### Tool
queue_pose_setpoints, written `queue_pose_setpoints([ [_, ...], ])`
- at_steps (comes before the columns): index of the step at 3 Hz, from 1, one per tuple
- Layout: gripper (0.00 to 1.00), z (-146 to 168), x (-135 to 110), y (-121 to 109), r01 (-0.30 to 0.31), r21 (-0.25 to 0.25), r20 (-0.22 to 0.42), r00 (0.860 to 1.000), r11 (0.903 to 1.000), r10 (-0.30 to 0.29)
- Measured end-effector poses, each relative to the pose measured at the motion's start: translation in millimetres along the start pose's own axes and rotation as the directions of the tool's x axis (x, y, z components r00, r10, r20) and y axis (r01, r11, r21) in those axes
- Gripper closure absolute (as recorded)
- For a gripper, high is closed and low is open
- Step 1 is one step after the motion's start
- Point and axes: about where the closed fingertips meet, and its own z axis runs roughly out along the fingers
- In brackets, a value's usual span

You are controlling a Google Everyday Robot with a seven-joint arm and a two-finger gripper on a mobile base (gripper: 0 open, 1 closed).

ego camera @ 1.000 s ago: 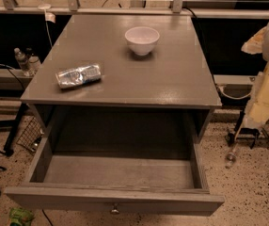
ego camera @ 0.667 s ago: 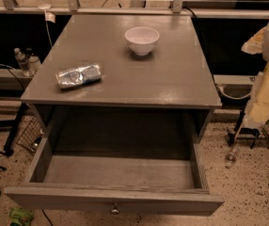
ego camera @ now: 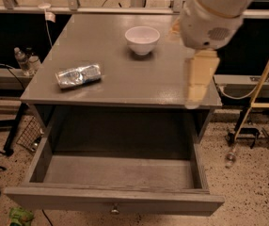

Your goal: Place redbull can into top drawer

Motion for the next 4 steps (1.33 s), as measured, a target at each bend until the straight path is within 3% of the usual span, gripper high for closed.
queue_pose_setpoints([
  [1,0.00,28,-69,-24,0.180,-0.029,0.014,0.984,0.9832,-0.180],
  [3,0.00,25,-67,-25,0.165,-0.001,0.031,0.986,0.9863,-0.165],
  [4,0.00,38,-68,-50,0.186,0.019,0.121,0.975,0.9824,-0.187],
])
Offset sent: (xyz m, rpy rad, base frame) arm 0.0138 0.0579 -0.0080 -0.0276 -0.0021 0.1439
